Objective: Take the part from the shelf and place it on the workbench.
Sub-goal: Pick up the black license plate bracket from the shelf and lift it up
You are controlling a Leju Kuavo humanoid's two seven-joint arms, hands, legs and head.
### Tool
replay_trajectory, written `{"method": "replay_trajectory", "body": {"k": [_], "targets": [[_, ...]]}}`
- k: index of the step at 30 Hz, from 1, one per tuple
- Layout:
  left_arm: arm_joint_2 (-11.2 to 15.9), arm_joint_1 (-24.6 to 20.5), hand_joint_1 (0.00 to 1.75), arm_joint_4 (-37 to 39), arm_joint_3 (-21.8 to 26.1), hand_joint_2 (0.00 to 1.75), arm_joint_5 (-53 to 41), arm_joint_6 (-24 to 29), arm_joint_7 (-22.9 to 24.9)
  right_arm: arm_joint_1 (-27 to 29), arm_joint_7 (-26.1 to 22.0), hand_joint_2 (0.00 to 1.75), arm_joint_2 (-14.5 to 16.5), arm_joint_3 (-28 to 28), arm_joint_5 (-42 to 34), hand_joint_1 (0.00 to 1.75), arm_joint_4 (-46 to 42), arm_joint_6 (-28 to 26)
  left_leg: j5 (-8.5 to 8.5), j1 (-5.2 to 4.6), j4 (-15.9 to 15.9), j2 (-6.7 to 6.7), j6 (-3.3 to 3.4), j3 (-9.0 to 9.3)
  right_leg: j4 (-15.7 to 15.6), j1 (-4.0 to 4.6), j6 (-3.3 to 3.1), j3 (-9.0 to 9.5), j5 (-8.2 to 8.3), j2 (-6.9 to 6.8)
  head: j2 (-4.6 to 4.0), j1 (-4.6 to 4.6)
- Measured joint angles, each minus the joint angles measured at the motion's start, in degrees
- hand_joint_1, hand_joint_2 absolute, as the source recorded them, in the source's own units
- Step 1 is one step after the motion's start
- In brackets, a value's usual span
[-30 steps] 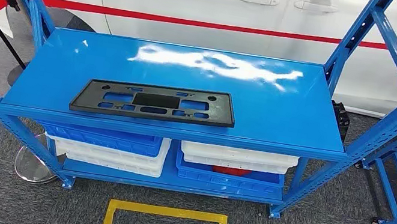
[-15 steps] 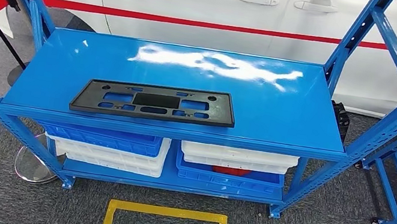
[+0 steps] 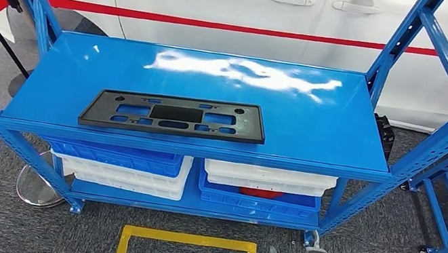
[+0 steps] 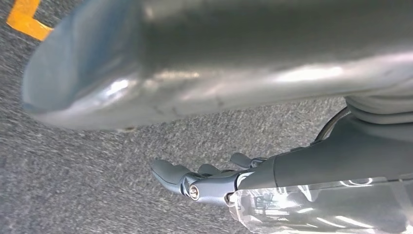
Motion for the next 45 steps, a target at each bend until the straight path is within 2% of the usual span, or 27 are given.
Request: {"method": "replay_trajectory", "body": {"k": [3,5,6,7,9,10,11,13,15,18,20,22,24,25,26,27,29,31,32,34,36,39,40,41,42,43,45], "targets": [[0.29,-0.13,0.00,0.06,0.70,0.00,-1.10,-0.59,-1.13,0.11,-1.41,1.75,-0.62,0.86,2.12,0.00,-6.37,-0.01,0.29,-0.21,-0.39,0.03,1.01,0.02,-0.88,-0.29,0.78,0.25,0.53,-0.06,0.00,-0.05],[0.30,-0.21,0.00,0.17,1.02,0.00,-1.81,-1.02,-1.86,0.12,-2.23,0.87,-1.20,1.44,3.49,0.00,-10.40,-0.02,1.42,0.09,-2.40,0.20,1.57,0.98,-0.53,-0.10,0.99,0.25,0.03,-0.14,0.00,0.07],[0.27,-0.23,0.00,0.27,1.15,0.00,-2.21,-1.28,-2.25,0.11,-2.57,0.44,-1.58,1.85,4.14,0.00,-12.44,0.02,1.96,0.30,-3.33,0.30,1.75,1.43,1.32,0.05,0.97,-0.57,-1.16,-0.18,0.00,0.16],[0.25,-0.23,0.00,0.39,1.32,0.00,-2.61,-1.54,-2.63,0.12,-2.84,0.44,-2.01,2.30,4.73,0.00,-14.43,0.11,2.26,0.48,-3.77,0.39,1.87,1.66,4.38,0.08,0.89,-2.04,-2.84,-0.22,0.00,0.26],[0.26,-0.24,0.00,0.57,1.80,0.00,-3.46,-2.05,-3.41,0.19,-3.19,1.31,-2.93,3.29,5.66,0.00,-18.43,0.60,2.28,0.49,-3.75,0.39,1.96,1.50,11.59,0.23,0.98,-5.76,-5.81,-0.22,0.00,0.32],[0.28,-0.24,0.00,0.64,2.05,0.00,-3.86,-2.28,-3.79,0.24,-3.29,1.75,-3.41,3.73,5.99,0.00,-20.23,0.96,2.14,0.50,-3.54,0.36,1.85,1.43,13.31,0.20,1.08,-6.75,-5.89,-0.24,0.00,0.31],[0.29,-0.23,0.00,0.72,2.31,0.00,-4.27,-2.55,-4.20,0.27,-3.39,1.75,-3.94,4.23,6.30,0.00,-22.18,1.41,1.92,0.57,-3.25,0.31,1.66,1.41,12.90,0.16,1.17,-6.69,-4.82,-0.28,0.00,0.31],[0.31,-0.23,0.00,0.92,2.69,0.00,-5.15,-3.08,-4.98,0.17,-3.54,1.75,-4.98,5.30,6.92,0.00,-26.16,2.42,1.18,0.89,-2.30,0.17,0.94,1.41,6.54,0.01,1.36,-3.78,-0.99,-0.40,0.00,0.33],[0.41,-0.30,0.00,1.09,3.17,0.00,-6.09,-3.56,-5.80,-0.12,-3.62,1.75,-5.85,6.68,7.66,0.00,-30.25,3.55,0.26,0.86,-1.07,0.06,-0.06,1.03,1.35,0.21,0.71,-1.37,0.71,-0.26,0.00,0.42],[0.51,-0.45,0.00,1.24,3.91,0.00,-7.35,-4.24,-7.02,-0.53,-3.64,1.75,-6.75,8.95,9.63,0.00,-35.70,4.72,-0.22,0.82,-0.64,0.00,-0.98,0.73,1.13,0.63,-1.25,-1.43,0.16,0.01,0.00,0.38],[0.50,-0.49,0.00,1.31,4.12,0.00,-8.08,-4.58,-7.72,-0.88,-3.63,1.75,-7.10,10.43,11.94,0.00,-38.50,4.59,-1.11,1.02,0.44,0.01,-1.29,0.45,1.12,0.68,-2.06,-1.53,0.15,-0.01,0.00,0.34],[0.50,-0.55,0.00,1.35,4.20,0.00,-8.74,-4.79,-8.29,-1.34,-3.49,1.75,-7.22,12.07,15.07,0.00,-40.64,3.64,-4.26,0.99,5.88,0.01,-1.38,-2.04,1.06,0.84,-2.60,-1.57,0.16,-0.10,0.00,0.30],[0.50,-0.54,0.00,1.38,4.24,0.00,-9.31,-5.01,-8.72,-1.80,-3.14,1.75,-7.29,13.57,18.85,0.00,-42.04,2.35,-7.61,0.76,14.07,0.01,-1.18,-6.25,1.07,1.29,-2.93,-1.64,0.10,-0.17,-0.01,0.30],[0.50,-0.52,0.00,1.39,4.26,0.00,-9.55,-5.10,-8.86,-1.96,-2.93,1.75,-7.31,14.17,20.74,0.00,-42.49,1.74,-8.03,0.60,16.58,0.01,-0.92,-7.67,1.08,1.56,-3.06,-1.62,0.05,-0.18,-0.01,0.30],[0.50,-0.51,0.00,1.42,4.29,0.00,-9.76,-5.18,-8.98,-2.13,-2.75,1.75,-7.31,14.70,22.62,0.00,-42.91,1.18,-7.25,0.38,16.96,0.00,-0.48,-8.14,1.08,1.83,-3.18,-1.53,0.01,-0.16,-0.01,0.29],[0.50,-0.51,0.00,1.46,4.33,0.00,-9.99,-5.23,-9.08,-2.36,-2.58,1.75,-7.31,15.20,24.41,0.00,-43.32,0.66,-5.43,0.07,14.98,-0.02,0.12,-7.49,1.08,2.10,-3.26,-1.38,-0.05,-0.13,-0.01,0.29],[0.58,-0.57,0.00,1.55,4.44,0.00,-10.44,-5.29,-9.28,-3.10,-2.26,1.75,-7.31,16.21,28.27,0.00,-44.11,-0.41,-1.13,-0.80,7.15,-0.06,1.91,-4.24,1.01,2.51,-3.38,-1.02,-0.15,-0.06,0.00,0.37],[0.67,-0.70,0.00,1.66,4.50,0.00,-10.97,-5.35,-9.56,-4.01,-1.85,1.75,-7.30,17.31,32.82,0.00,-44.59,-1.47,0.75,-1.54,1.80,0.02,3.22,-2.15,0.90,2.52,-3.16,-0.96,-0.12,-0.04,0.00,0.51],[0.71,-0.75,0.00,1.70,4.52,0.00,-11.24,-5.39,-9.66,-4.39,-1.68,1.75,-7.29,17.86,35.13,0.00,-44.67,-1.95,0.65,-1.74,1.18,0.06,3.47,-2.03,0.80,2.40,-2.91,-1.01,-0.05,-0.07,0.00,0.57],[0.64,-0.80,0.00,1.75,4.52,0.00,-11.75,-5.44,-9.81,-5.12,-1.36,1.75,-7.28,19.03,39.68,0.00,-44.74,-2.87,1.28,-1.70,0.07,0.09,3.45,-1.72,0.51,2.27,-2.26,-0.90,0.09,-0.17,0.00,0.57],[0.56,-0.83,0.00,1.82,4.53,0.00,-12.28,-5.47,-9.94,-5.93,-1.09,1.75,-7.28,20.16,43.99,0.00,-44.79,-3.83,2.20,-1.26,-1.49,0.12,3.44,-0.96,2.19,2.37,-1.70,-1.53,-1.29,-0.20,0.00,0.66],[0.46,-0.91,0.00,1.87,4.53,0.00,-13.11,-5.61,-10.04,-7.26,-0.07,1.75,-7.30,21.90,49.77,0.00,-43.95,-5.04,2.71,-1.10,-2.14,0.19,3.54,-0.81,11.72,2.13,-1.05,-6.07,-6.18,-0.17,0.00,0.73],[0.44,-0.91,0.00,1.89,4.53,0.00,-13.36,-5.66,-10.04,-7.74,0.53,1.75,-7.31,22.65,51.44,0.00,-43.34,-5.33,2.67,-1.11,-2.04,0.19,3.51,-0.88,14.34,2.01,-0.84,-7.41,-6.87,-0.19,0.00,0.73],[0.38,-0.90,0.00,1.94,4.53,0.00,-13.59,-5.71,-10.04,-8.28,1.23,1.75,-7.31,23.52,52.94,0.00,-42.67,-5.58,2.59,-1.10,-1.91,0.19,3.45,-0.92,15.03,1.89,-0.67,-7.87,-6.44,-0.22,0.00,0.73],[0.34,-0.90,0.00,2.01,4.53,0.00,-13.81,-5.77,-10.04,-8.90,2.09,1.75,-7.31,24.50,54.31,0.00,-41.95,-5.77,2.46,-1.07,-1.72,0.16,3.34,-0.92,13.37,1.77,-0.56,-7.16,-4.88,-0.29,0.00,0.74],[0.28,-0.91,0.00,2.09,4.53,0.00,-14.00,-5.86,-10.04,-9.60,3.04,1.75,-7.31,25.59,55.60,0.00,-41.21,-5.96,2.27,-1.04,-1.48,0.12,3.18,-0.88,9.85,1.65,-0.51,-5.51,-2.66,-0.36,0.00,0.74],[0.18,-0.95,0.00,2.20,4.53,0.00,-14.39,-6.02,-10.04,-11.06,5.03,1.75,-7.30,27.79,57.77,0.00,-39.66,-6.26,1.78,-1.11,-0.80,0.03,2.69,-1.01,2.60,1.63,-0.88,-2.09,0.24,-0.48,0.00,0.73]]}}
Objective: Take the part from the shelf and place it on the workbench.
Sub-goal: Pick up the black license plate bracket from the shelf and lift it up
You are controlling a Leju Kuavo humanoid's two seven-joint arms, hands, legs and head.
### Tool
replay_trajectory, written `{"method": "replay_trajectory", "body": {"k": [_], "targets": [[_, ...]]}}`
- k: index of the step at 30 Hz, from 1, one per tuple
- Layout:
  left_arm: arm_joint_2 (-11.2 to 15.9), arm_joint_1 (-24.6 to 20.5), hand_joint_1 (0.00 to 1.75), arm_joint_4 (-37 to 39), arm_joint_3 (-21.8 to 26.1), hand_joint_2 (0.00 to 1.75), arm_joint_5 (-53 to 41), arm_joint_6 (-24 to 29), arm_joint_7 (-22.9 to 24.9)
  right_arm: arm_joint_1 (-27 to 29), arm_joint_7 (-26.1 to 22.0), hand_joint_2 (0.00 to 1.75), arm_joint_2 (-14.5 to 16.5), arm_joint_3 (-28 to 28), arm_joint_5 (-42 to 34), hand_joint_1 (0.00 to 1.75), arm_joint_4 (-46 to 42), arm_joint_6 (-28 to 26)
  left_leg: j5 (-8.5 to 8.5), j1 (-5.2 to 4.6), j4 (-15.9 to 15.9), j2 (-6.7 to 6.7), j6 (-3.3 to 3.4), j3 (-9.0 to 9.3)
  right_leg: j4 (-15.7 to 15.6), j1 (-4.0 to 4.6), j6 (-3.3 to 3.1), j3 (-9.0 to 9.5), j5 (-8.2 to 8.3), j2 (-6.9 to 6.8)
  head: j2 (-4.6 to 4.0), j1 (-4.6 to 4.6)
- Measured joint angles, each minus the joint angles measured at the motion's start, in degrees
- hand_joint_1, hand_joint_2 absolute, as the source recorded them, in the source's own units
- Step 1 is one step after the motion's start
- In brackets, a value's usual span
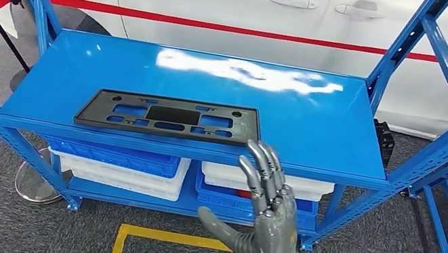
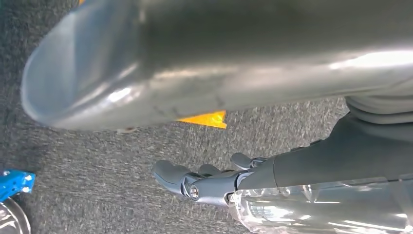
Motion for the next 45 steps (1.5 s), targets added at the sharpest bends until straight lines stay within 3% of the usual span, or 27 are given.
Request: {"method": "replay_trajectory", "body": {"k": [2,4,6,7,9,10,11,12,15,17,19,21,23,25,26,27,28,30,32,35,37,40,41,42,43,45], "targets": [[-0.03,-0.05,0.00,0.03,0.00,0.00,-0.32,-0.16,-0.01,-1.33,2.11,1.75,0.02,2.34,1.92,0.00,1.73,-0.19,-0.26,-0.19,0.44,-0.01,-0.61,-0.31,-2.48,0.18,-0.70,0.91,0.35,0.04,0.00,-0.04],[-0.03,-0.10,0.00,0.06,0.00,0.00,-0.64,-0.31,-0.02,-2.68,4.23,1.75,0.10,4.85,3.84,0.00,3.88,-0.36,-0.32,-0.22,0.48,0.01,-1.24,-0.46,-2.62,0.19,-1.40,0.72,0.59,0.14,0.00,-0.06],[-0.03,-0.16,0.00,0.09,0.00,0.00,-1.04,-0.41,-0.02,-4.18,5.85,1.75,0.37,6.99,5.53,0.00,6.50,-0.68,-1.45,-0.10,1.90,-0.03,-1.92,-1.02,-2.96,-0.05,-2.01,0.82,0.79,0.11,0.00,-0.20],[-0.02,-0.19,0.00,0.11,0.00,0.00,-1.26,-0.44,-0.01,-4.87,6.41,1.75,0.61,7.84,6.26,0.00,7.95,-0.89,-2.86,0.03,4.19,-0.06,-2.26,-2.03,-3.10,-0.19,-2.23,0.87,0.86,0.06,0.00,-0.29],[-0.06,-0.20,0.00,0.21,0.00,0.00,-1.66,-0.51,0.04,-6.01,7.27,1.75,1.17,9.26,7.72,0.00,11.22,-1.33,-6.45,0.33,11.65,-0.07,-2.83,-5.54,-3.09,-0.20,-2.43,0.79,0.86,-0.02,0.00,-0.44],[-0.09,-0.17,0.00,0.30,0.00,0.00,-1.87,-0.55,0.09,-6.46,7.61,1.75,1.48,9.91,8.55,0.00,13.11,-1.54,-7.48,0.50,14.95,-0.06,-3.04,-7.22,-3.06,-0.19,-2.44,0.75,0.87,-0.03,0.00,-0.44],[-0.12,-0.15,0.00,0.38,0.00,0.00,-2.08,-0.59,0.13,-6.86,7.94,1.75,1.80,10.48,9.37,0.00,14.94,-1.76,-7.49,0.62,16.56,-0.06,-3.16,-8.14,-3.03,-0.18,-2.43,0.74,0.86,-0.02,0.00,-0.44],[-0.15,-0.14,0.00,0.45,-0.01,0.00,-2.33,-0.64,0.16,-7.24,8.24,1.75,2.19,11.01,10.22,0.00,16.80,-1.99,-6.33,0.73,15.87,-0.06,-3.21,-7.95,-3.00,-0.20,-2.41,0.77,0.84,0.03,0.00,-0.44],[-0.19,-0.25,0.00,0.56,-0.02,0.00,-3.01,-0.88,0.19,-8.54,9.05,1.75,3.66,12.43,12.87,0.00,22.17,-2.75,-0.71,0.79,4.71,-0.09,-2.95,-2.93,-2.94,-0.21,-1.99,1.05,0.71,0.24,0.00,-0.43],[-0.30,-0.39,0.00,0.68,-0.04,0.00,-3.43,-1.15,0.23,-9.43,9.61,1.75,4.74,13.27,14.75,0.00,25.91,-3.26,0.32,0.55,0.73,-0.21,-2.42,-1.22,-2.98,-0.08,-1.34,1.02,0.77,0.32,0.00,-0.40],[-0.38,-0.46,0.00,0.81,-0.05,0.00,-3.79,-1.38,0.28,-10.12,10.26,1.75,5.70,13.97,16.61,0.00,29.49,-3.67,0.46,0.47,0.51,-0.32,-1.70,-1.27,-3.24,0.00,-0.58,1.02,0.98,0.34,0.00,-0.38],[-0.43,-0.50,0.00,0.89,-0.04,0.00,-4.17,-1.53,0.33,-10.78,11.07,1.75,6.56,14.55,18.55,0.00,33.05,-4.17,0.88,0.66,0.03,-0.26,-0.85,-1.18,-2.30,-0.04,-0.03,0.67,0.13,0.29,0.00,-0.33],[-0.50,-0.63,0.00,0.95,-0.04,0.00,-4.49,-1.66,0.42,-11.41,12.19,1.75,7.27,15.21,20.60,0.00,36.71,-4.67,1.17,0.71,-0.28,-0.17,-0.16,-1.17,2.92,-0.06,0.14,-1.69,-3.04,0.23,0.00,-0.26],[-0.59,-0.69,0.00,1.01,-0.04,0.00,-4.68,-1.80,0.56,-11.78,13.50,1.75,7.72,15.99,22.46,0.00,40.02,-5.05,1.19,0.48,-0.24,-0.16,0.12,-1.32,10.60,0.02,0.17,-5.39,-6.36,0.22,0.00,-0.23],[-0.63,-0.68,0.00,1.04,-0.04,0.00,-4.79,-1.91,0.64,-11.97,14.34,1.75,7.91,16.48,23.39,0.00,41.61,-5.23,1.19,0.35,-0.20,-0.17,0.17,-1.35,12.76,0.04,0.13,-6.49,-6.70,0.22,0.00,-0.23],[-0.68,-0.69,0.00,1.07,-0.04,0.00,-4.92,-2.07,0.72,-12.24,15.34,1.75,8.13,17.01,24.32,0.00,43.10,-5.40,1.16,0.24,-0.13,-0.19,0.19,-1.35,12.76,0.08,0.00,-6.55,-5.92,0.21,0.00,-0.23],[-0.74,-0.71,0.00,1.10,-0.04,0.00,-5.02,-2.27,0.79,-12.68,16.59,1.75,8.40,17.66,25.31,0.00,44.56,-5.58,1.11,0.13,-0.05,-0.22,0.18,-1.31,10.33,0.14,-0.24,-5.41,-4.14,0.20,0.00,-0.23],[-0.92,-0.80,0.00,1.21,0.03,0.00,-5.13,-2.78,0.89,-13.84,19.40,1.75,8.98,18.94,27.06,0.00,46.84,-5.97,0.90,-0.10,0.23,-0.28,0.04,-1.28,2.30,0.44,-0.99,-1.50,-0.42,0.10,0.00,-0.24],[-1.10,-0.91,0.00,1.34,0.34,0.00,-4.92,-3.52,0.99,-15.11,22.72,1.75,9.48,20.10,28.60,0.00,48.39,-6.37,0.66,-0.27,0.47,-0.26,-0.37,-1.46,-2.52,0.74,-1.45,0.64,0.88,0.00,0.00,-0.27],[-1.18,-0.96,0.00,1.39,0.79,0.00,-4.23,-4.95,1.10,-16.60,27.91,1.75,9.84,21.31,30.37,0.00,49.00,-6.76,0.44,-0.20,0.46,-0.18,-1.29,-1.52,-3.41,0.76,-1.93,0.83,0.89,0.07,0.00,-0.26],[-1.19,-0.99,0.00,1.39,1.17,0.00,-3.85,-5.85,1.14,-18.22,31.42,1.75,10.06,22.29,31.35,0.00,49.01,-7.09,-0.96,-0.12,2.66,-0.23,-2.00,-2.34,-3.98,0.36,-2.44,1.26,1.10,0.08,-0.01,-0.50],[-1.19,-1.01,0.00,1.39,1.91,0.00,-3.37,-7.13,1.21,-20.80,36.62,1.75,10.27,23.75,32.64,0.00,48.68,-7.51,-5.87,0.47,13.35,-0.27,-3.05,-7.69,-4.16,0.19,-2.82,1.60,0.95,0.10,0.00,-0.80],[-1.19,-0.97,0.00,1.39,2.10,0.00,-3.27,-7.48,1.23,-21.41,38.27,1.75,10.23,24.15,32.97,0.00,48.34,-7.55,-6.44,0.69,16.00,-0.26,-3.30,-9.23,-4.12,0.19,-2.82,1.69,0.82,0.13,0.00,-0.80],[-1.19,-0.92,0.00,1.39,2.26,0.00,-3.21,-7.83,1.25,-21.98,39.84,1.75,10.17,24.51,33.27,0.00,47.85,-7.58,-5.71,0.88,16.38,-0.25,-3.49,-9.72,-4.05,0.17,-2.74,1.85,0.65,0.19,0.00,-0.79],[-1.19,-0.88,0.00,1.39,2.37,0.00,-3.19,-8.13,1.27,-22.54,41.26,1.75,10.14,24.83,33.51,0.00,47.29,-7.62,-3.97,1.05,14.62,-0.24,-3.61,-9.12,-3.98,0.13,-2.61,2.08,0.44,0.27,0.00,-0.80],[-1.19,-0.87,0.00,1.40,2.50,0.00,-3.21,-8.56,1.31,-23.72,43.21,1.75,10.11,25.34,33.87,0.00,46.16,-7.69,0.51,1.27,6.82,-0.23,-3.62,-5.59,-3.84,0.07,-2.21,2.74,-0.13,0.41,-0.01,-0.78]]}}
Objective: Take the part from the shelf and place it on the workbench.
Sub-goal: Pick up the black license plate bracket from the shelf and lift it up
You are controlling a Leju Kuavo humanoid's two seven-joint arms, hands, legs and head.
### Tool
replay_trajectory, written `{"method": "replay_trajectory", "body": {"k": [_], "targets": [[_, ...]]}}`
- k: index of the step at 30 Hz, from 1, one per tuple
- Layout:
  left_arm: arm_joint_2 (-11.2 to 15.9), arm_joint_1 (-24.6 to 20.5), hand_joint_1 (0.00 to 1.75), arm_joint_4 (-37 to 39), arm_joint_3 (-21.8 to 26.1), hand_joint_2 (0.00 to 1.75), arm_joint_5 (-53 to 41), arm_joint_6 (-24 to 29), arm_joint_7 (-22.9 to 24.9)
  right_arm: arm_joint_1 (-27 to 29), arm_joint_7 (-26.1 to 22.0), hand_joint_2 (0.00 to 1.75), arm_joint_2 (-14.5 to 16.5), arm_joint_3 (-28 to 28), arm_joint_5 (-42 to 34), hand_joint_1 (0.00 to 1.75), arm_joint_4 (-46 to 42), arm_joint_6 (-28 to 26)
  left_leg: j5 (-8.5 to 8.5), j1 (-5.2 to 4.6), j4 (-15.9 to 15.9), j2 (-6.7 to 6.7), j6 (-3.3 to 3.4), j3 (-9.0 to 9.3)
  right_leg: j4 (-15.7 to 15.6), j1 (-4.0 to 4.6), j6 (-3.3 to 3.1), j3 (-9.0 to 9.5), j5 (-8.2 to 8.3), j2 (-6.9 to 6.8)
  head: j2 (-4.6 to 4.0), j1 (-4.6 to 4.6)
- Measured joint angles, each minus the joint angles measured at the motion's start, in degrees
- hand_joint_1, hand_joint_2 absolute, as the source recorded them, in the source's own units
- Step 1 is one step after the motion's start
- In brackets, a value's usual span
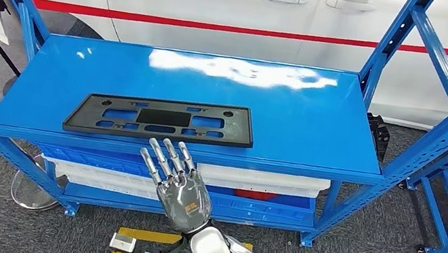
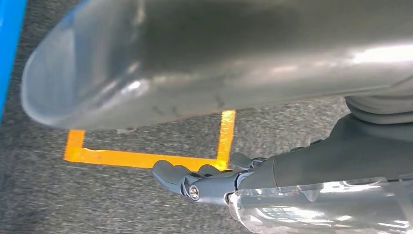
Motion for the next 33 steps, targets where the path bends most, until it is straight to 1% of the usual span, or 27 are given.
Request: {"method": "replay_trajectory", "body": {"k": [1,2,4,5,7,8,10,11,12,13,15,16,17,19,21,22,23,24,25,26,27,28,29,30,31,32,33], "targets": [[0.00,-0.03,0.00,0.01,0.02,0.00,-0.05,-0.09,0.02,-0.53,0.40,1.75,-0.01,0.18,0.08,0.00,-0.39,-0.08,1.15,-0.09,-3.26,-0.04,0.21,1.54,0.10,0.05,0.28,0.17,-0.24,0.04,0.00,-0.02],[0.00,-0.05,0.00,0.01,0.03,0.00,-0.10,-0.15,0.05,-0.94,0.55,1.75,-0.01,0.32,0.13,0.00,-0.68,-0.16,1.64,-0.22,-5.36,-0.09,0.47,2.49,0.15,0.10,0.58,0.25,-0.41,0.04,0.00,-0.01],[0.00,-0.05,0.00,0.02,0.04,0.00,-0.21,-0.15,0.13,-1.32,0.27,1.75,-0.01,0.47,0.19,0.00,-0.96,-0.31,1.24,-0.55,-6.21,-0.22,1.12,2.80,0.07,0.16,1.19,0.25,-0.53,0.03,0.01,-0.04],[0.00,-0.02,0.00,0.02,0.05,0.00,-0.25,-0.15,0.17,-1.36,0.03,1.75,0.01,0.51,0.20,0.00,-1.01,-0.32,1.26,-0.45,-6.33,-0.22,1.47,2.88,0.02,0.13,1.51,0.32,-0.68,0.02,0.01,-0.03],[-0.02,0.00,0.00,0.02,0.09,0.00,-0.38,-0.18,0.25,-1.51,-0.40,1.75,0.06,0.66,0.09,0.00,-1.00,-0.23,1.25,-0.26,-6.78,-0.17,2.28,3.25,1.71,0.09,2.02,-0.29,-1.90,-0.03,0.01,-0.01],[-0.03,-0.04,0.00,0.02,0.10,0.00,-0.47,-0.20,0.27,-1.57,-0.91,1.75,0.08,0.74,0.04,0.00,-0.93,-0.21,1.22,-0.15,-6.98,-0.13,2.67,3.46,4.40,0.08,2.19,-1.60,-3.31,-0.06,0.01,0.01],[-0.06,-0.14,0.00,0.02,0.10,0.00,-0.72,-0.24,0.31,-1.28,-3.25,1.75,0.09,0.65,0.04,0.00,-0.41,-0.25,0.96,-0.27,-6.99,-0.11,3.18,3.67,12.42,0.09,2.31,-5.98,-6.44,-0.09,0.01,0.02],[-0.07,-0.14,0.00,0.02,0.10,0.00,-0.84,-0.24,0.35,-0.89,-4.83,1.75,0.11,0.39,0.09,0.00,0.02,-0.30,0.81,-0.32,-6.95,-0.13,3.29,3.81,15.74,0.09,2.35,-8.05,-7.17,-0.10,0.01,0.03],[-0.07,-0.11,0.00,0.02,0.10,0.00,-0.94,-0.24,0.39,-0.46,-6.27,1.75,0.16,0.08,0.13,0.00,0.54,-0.32,0.62,-0.35,-6.89,-0.18,3.33,3.99,17.06,0.09,2.33,-9.22,-6.70,-0.10,0.01,0.02],[-0.08,-0.09,0.00,0.02,0.11,0.00,-1.07,-0.24,0.42,-0.10,-7.53,1.75,0.28,-0.25,0.14,0.00,1.11,-0.32,0.38,-0.37,-6.81,-0.24,3.30,4.26,15.98,0.09,2.23,-9.21,-5.02,-0.11,0.01,0.03],[-0.13,-0.08,0.00,0.02,0.12,0.00,-1.27,-0.27,0.43,0.25,-9.77,1.75,0.73,-0.86,0.14,0.00,2.51,-0.33,-0.28,-0.38,-6.57,-0.35,3.02,4.88,8.71,0.13,1.80,-6.53,-0.17,-0.18,0.01,0.04],[-0.15,-0.13,0.00,0.03,0.13,0.00,-1.33,-0.29,0.42,0.34,-10.98,1.75,1.04,-1.20,0.14,0.00,3.30,-0.33,-0.64,-0.50,-6.35,-0.38,2.75,5.03,5.03,0.26,1.57,-5.05,1.41,-0.23,0.01,0.04],[-0.17,-0.18,0.00,0.03,0.13,0.00,-1.36,-0.31,0.42,0.50,-12.05,1.75,1.34,-1.53,0.14,0.00,4.11,-0.34,-0.88,-0.61,-6.21,-0.39,2.44,5.04,2.60,0.35,1.34,-4.11,2.17,-0.25,0.01,0.01],[-0.18,-0.23,0.00,0.04,0.13,0.00,-1.42,-0.31,0.43,1.03,-13.36,1.75,1.99,-2.15,0.14,0.00,5.66,-0.37,-1.11,-0.75,-6.19,-0.36,1.78,4.95,1.34,0.61,0.96,-3.74,1.95,-0.12,0.01,-0.04],[-0.17,-0.24,0.00,0.04,0.11,0.00,-1.51,-0.33,0.43,1.47,-13.77,1.75,2.78,-2.58,0.14,0.00,7.07,-0.38,-1.52,-0.64,-6.06,-0.28,1.13,5.06,1.09,0.43,0.39,-3.57,1.92,0.02,0.01,-0.05],[-0.17,-0.28,0.00,0.04,0.11,0.00,-1.61,-0.38,0.41,1.56,-13.97,1.75,3.25,-2.75,0.14,0.00,7.70,-0.39,-2.26,-0.59,-5.04,-0.25,0.81,4.75,0.91,0.28,0.07,-3.38,1.90,0.01,0.01,-0.09],[-0.17,-0.32,0.00,0.04,0.10,0.00,-1.69,-0.44,0.39,1.63,-14.17,1.75,3.73,-2.90,0.14,0.00,8.28,-0.39,-3.58,-0.54,-2.74,-0.23,0.52,3.76,0.73,0.12,-0.23,-3.18,1.85,-0.03,0.01,-0.13],[-0.17,-0.35,0.00,0.04,0.10,0.00,-1.78,-0.53,0.38,1.77,-14.45,1.75,4.14,-3.09,0.14,0.00,8.81,-0.39,-5.25,-0.48,0.65,-0.22,0.26,2.15,0.70,0.10,-0.45,-3.04,1.74,-0.08,0.01,-0.16],[-0.17,-0.37,0.00,0.04,0.10,0.00,-1.85,-0.62,0.38,1.97,-14.74,1.75,4.47,-3.31,0.14,0.00,9.28,-0.39,-6.91,-0.45,4.52,-0.21,0.05,0.16,0.69,0.11,-0.61,-2.97,1.63,-0.12,0.01,-0.19],[-0.17,-0.35,0.00,0.04,0.10,0.00,-1.87,-0.74,0.38,2.30,-14.99,1.75,4.69,-3.56,0.14,0.00,9.70,-0.39,-7.98,-0.41,8.05,-0.21,-0.12,-1.81,0.70,0.14,-0.69,-2.88,1.52,-0.13,0.01,-0.18],[-0.17,-0.30,0.00,0.04,0.09,0.00,-1.87,-0.86,0.38,2.64,-15.17,1.75,4.83,-3.81,0.14,0.00,10.05,-0.39,-7.93,-0.41,9.83,-0.21,-0.19,-3.00,0.71,0.16,-0.71,-2.74,1.39,-0.10,0.01,-0.18],[-0.17,-0.26,0.00,0.04,0.09,0.00,-1.89,-0.96,0.38,2.93,-15.26,1.75,4.95,-4.01,0.14,0.00,10.36,-0.39,-6.78,-0.41,9.50,-0.21,-0.18,-3.17,0.72,0.16,-0.67,-2.53,1.25,-0.04,0.01,-0.18],[-0.17,-0.24,0.00,0.04,0.08,0.00,-1.93,-1.07,0.38,3.14,-15.30,1.75,5.10,-4.21,0.14,0.00,10.67,-0.39,-4.58,-0.41,6.86,-0.21,-0.07,-2.22,0.72,0.16,-0.59,-2.20,1.07,0.05,0.01,-0.18],[-0.17,-0.24,0.00,0.04,0.07,0.00,-1.99,-1.12,0.38,3.23,-15.31,1.75,5.30,-4.37,0.14,0.00,10.92,-0.39,-2.08,-0.42,2.71,-0.21,0.14,-0.47,0.72,0.16,-0.46,-1.83,0.85,0.13,0.01,-0.18],[-0.17,-0.29,0.00,0.04,0.05,0.00,-2.06,-1.16,0.39,3.24,-15.31,1.75,5.50,-4.57,0.14,0.00,11.15,-0.39,-0.42,-0.50,-1.15,-0.21,0.41,1.26,0.72,0.24,-0.28,-1.55,0.67,0.17,0.01,-0.16],[-0.17,-0.38,0.00,0.04,0.02,0.00,-2.12,-1.20,0.41,3.22,-15.30,1.75,5.72,-4.82,0.14,0.00,11.34,-0.39,0.61,-0.66,-4.23,-0.24,0.74,2.65,0.74,0.31,-0.05,-1.41,0.53,0.22,0.01,-0.19],[-0.17,-0.46,0.00,0.04,-0.02,0.00,-2.16,-1.21,0.43,3.20,-15.28,1.75,5.90,-5.05,0.14,0.00,11.54,-0.39,0.77,-0.82,-5.73,-0.28,1.05,3.27,0.71,0.36,0.23,-1.40,0.47,0.23,0.01,-0.18]]}}
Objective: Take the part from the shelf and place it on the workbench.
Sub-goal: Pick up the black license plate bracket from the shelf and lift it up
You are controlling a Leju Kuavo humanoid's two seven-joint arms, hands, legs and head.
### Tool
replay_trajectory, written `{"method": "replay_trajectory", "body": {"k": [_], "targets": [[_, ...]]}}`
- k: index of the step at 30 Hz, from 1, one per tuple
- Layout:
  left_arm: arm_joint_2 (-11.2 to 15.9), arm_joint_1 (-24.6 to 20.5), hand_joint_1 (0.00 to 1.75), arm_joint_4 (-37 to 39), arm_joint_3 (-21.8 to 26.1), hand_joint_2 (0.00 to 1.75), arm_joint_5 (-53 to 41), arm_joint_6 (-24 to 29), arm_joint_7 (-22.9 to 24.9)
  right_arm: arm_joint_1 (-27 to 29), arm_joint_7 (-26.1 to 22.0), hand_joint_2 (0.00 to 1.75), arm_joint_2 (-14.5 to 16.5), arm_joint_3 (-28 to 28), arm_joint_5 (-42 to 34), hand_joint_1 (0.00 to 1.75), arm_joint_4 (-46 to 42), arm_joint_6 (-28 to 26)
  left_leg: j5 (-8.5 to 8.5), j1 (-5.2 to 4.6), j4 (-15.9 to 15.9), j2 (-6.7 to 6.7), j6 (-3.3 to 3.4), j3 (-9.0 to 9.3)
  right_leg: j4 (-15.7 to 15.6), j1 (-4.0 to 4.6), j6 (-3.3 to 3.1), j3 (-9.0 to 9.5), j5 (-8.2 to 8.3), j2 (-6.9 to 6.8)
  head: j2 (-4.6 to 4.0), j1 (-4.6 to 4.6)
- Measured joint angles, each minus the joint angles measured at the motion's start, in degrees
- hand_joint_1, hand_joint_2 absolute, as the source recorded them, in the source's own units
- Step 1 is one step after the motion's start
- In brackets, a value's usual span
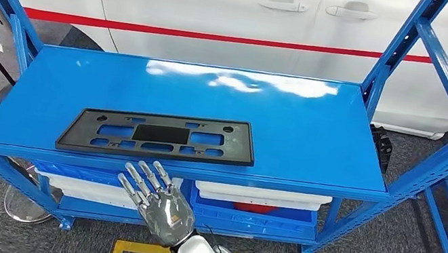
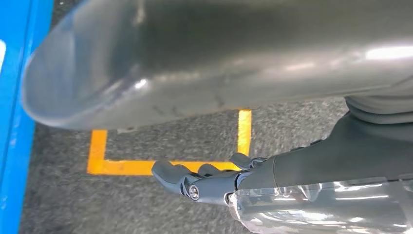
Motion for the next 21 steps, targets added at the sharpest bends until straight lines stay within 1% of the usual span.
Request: {"method": "replay_trajectory", "body": {"k": [1,3,4,5,6,7,8,9,10,11,12,13,14,15,16,17,19,20,21], "targets": [[0.00,-0.04,0.00,0.00,-0.04,0.00,-0.08,-0.01,0.02,-0.01,0.02,1.75,0.14,-0.23,0.00,0.00,0.21,-0.01,-0.31,-0.17,-0.36,-0.05,0.29,0.16,-0.09,0.04,0.29,-0.04,0.01,0.00,0.00,-0.01],[-0.01,0.04,0.00,0.00,-0.10,0.00,-0.23,-0.03,0.04,0.00,0.04,1.75,0.41,-0.70,0.00,0.00,0.62,-0.04,-0.17,-0.03,-0.85,-0.06,0.95,0.38,-0.09,0.04,0.90,0.03,-0.15,-0.03,0.00,-0.01],[-0.04,0.10,0.00,0.00,-0.11,0.00,-0.30,-0.04,0.05,-0.04,0.05,1.75,0.55,-0.96,0.00,0.00,0.79,-0.06,-0.10,0.11,-1.11,-0.03,1.27,0.61,0.61,0.05,1.20,-0.19,-0.64,-0.09,0.00,0.03],[-0.07,0.10,0.00,0.00,-0.12,0.00,-0.33,-0.05,0.06,-0.08,0.07,1.75,0.68,-1.23,0.00,0.00,0.91,-0.08,-0.03,0.25,-1.39,0.02,1.64,0.84,2.44,0.07,1.44,-1.01,-1.67,-0.14,0.00,0.09],[-0.09,0.07,0.00,0.00,-0.13,0.00,-0.36,-0.08,0.06,-0.11,0.15,1.75,0.76,-1.45,0.00,0.00,1.02,-0.09,-0.04,0.28,-1.51,0.07,1.93,1.03,5.41,0.03,1.62,-2.51,-3.11,-0.20,0.00,0.15],[-0.11,0.03,0.00,0.00,-0.14,0.00,-0.40,-0.09,0.06,-0.14,0.29,1.75,0.81,-1.61,0.00,0.00,1.17,-0.09,-0.14,0.24,-1.54,0.07,2.17,1.12,9.18,0.05,1.74,-4.58,-4.70,-0.25,0.00,0.21],[-0.11,0.02,0.00,0.00,-0.15,0.00,-0.46,-0.11,0.07,-0.14,0.46,1.75,0.82,-1.68,0.00,0.00,1.40,-0.09,-0.26,0.20,-1.52,0.08,2.34,1.19,12.87,0.04,1.79,-6.74,-5.92,-0.25,0.00,0.21],[-0.11,0.04,0.00,0.00,-0.16,0.00,-0.51,-0.13,0.09,-0.13,0.63,1.75,0.82,-1.70,0.01,0.00,1.68,-0.09,-0.40,0.16,-1.49,0.06,2.40,1.29,15.40,0.04,1.82,-8.39,-6.35,-0.25,0.00,0.21],[-0.12,0.08,0.00,0.00,-0.16,0.00,-0.55,-0.13,0.12,-0.15,0.76,1.75,0.84,-1.70,0.01,0.00,1.98,-0.09,-0.57,0.15,-1.45,0.03,2.41,1.45,16.19,0.04,1.79,-9.21,-5.81,-0.26,0.00,0.21],[-0.16,0.11,0.00,0.00,-0.16,0.00,-0.56,-0.13,0.15,-0.21,0.84,1.75,0.90,-1.72,0.01,0.00,2.26,-0.09,-0.80,0.14,-1.42,-0.03,2.35,1.73,14.53,0.05,1.67,-8.78,-4.06,-0.26,0.00,0.21],[-0.20,0.13,0.00,0.00,-0.17,0.00,-0.56,-0.13,0.18,-0.31,0.87,1.75,1.00,-1.74,0.01,0.00,2.49,-0.09,-1.08,0.14,-1.38,-0.08,2.25,2.10,11.22,0.06,1.50,-7.42,-1.75,-0.27,0.00,0.21],[-0.26,0.13,0.00,0.00,-0.17,0.00,-0.56,-0.13,0.19,-0.45,0.90,1.75,1.13,-1.78,0.00,0.00,2.72,-0.09,-1.44,0.15,-1.36,-0.13,2.06,2.51,7.17,0.10,1.24,-5.55,0.21,-0.29,0.00,0.20],[-0.33,0.11,0.00,0.00,-0.18,0.00,-0.56,-0.13,0.19,-0.62,0.90,1.75,1.30,-1.80,0.00,0.00,2.91,-0.09,-1.79,0.07,-1.24,-0.15,1.79,2.80,3.55,0.24,0.99,-3.85,1.65,-0.30,0.00,0.20],[-0.36,0.07,0.00,0.00,-0.19,0.00,-0.56,-0.13,0.20,-0.76,0.90,1.75,1.45,-1.82,0.01,0.00,3.08,-0.10,-2.05,0.00,-1.16,-0.14,1.47,2.91,1.45,0.36,0.74,-2.86,2.14,-0.27,0.00,0.19],[-0.39,0.05,0.00,0.00,-0.19,0.00,-0.56,-0.13,0.22,-0.85,0.90,1.75,1.58,-1.85,0.01,0.00,3.25,-0.10,-2.28,-0.05,-1.11,-0.13,1.12,2.94,0.49,0.52,0.49,-2.42,1.99,-0.23,0.00,0.19],[-0.40,0.02,0.00,0.00,-0.20,0.00,-0.56,-0.13,0.25,-0.91,0.90,1.75,1.68,-1.87,0.01,0.00,3.39,-0.11,-2.40,-0.09,-1.10,-0.11,0.80,2.93,0.36,0.66,0.28,-2.43,1.90,-0.16,0.00,0.20],[-0.41,-0.01,0.00,0.00,-0.22,0.00,-0.56,-0.12,0.29,-0.98,0.90,1.75,1.86,-1.96,0.02,0.00,3.61,-0.13,-2.80,-0.01,-1.16,-0.08,0.22,3.21,0.12,0.49,-0.28,-2.18,1.71,-0.09,0.00,0.21],[-0.42,-0.03,0.00,0.00,-0.23,0.00,-0.56,-0.11,0.28,-1.04,0.90,1.75,2.03,-2.01,0.02,0.00,3.68,-0.14,-3.38,0.03,-0.34,-0.06,-0.09,3.03,-0.05,0.33,-0.60,-1.88,1.58,-0.13,0.00,0.14],[-0.42,-0.06,0.00,0.00,-0.25,0.00,-0.56,-0.10,0.28,-1.10,0.90,1.75,2.19,-2.05,0.02,0.00,3.73,-0.15,-4.33,0.09,1.35,-0.05,-0.39,2.35,-0.21,0.16,-0.91,-1.55,1.44,-0.18,0.00,0.08]]}}
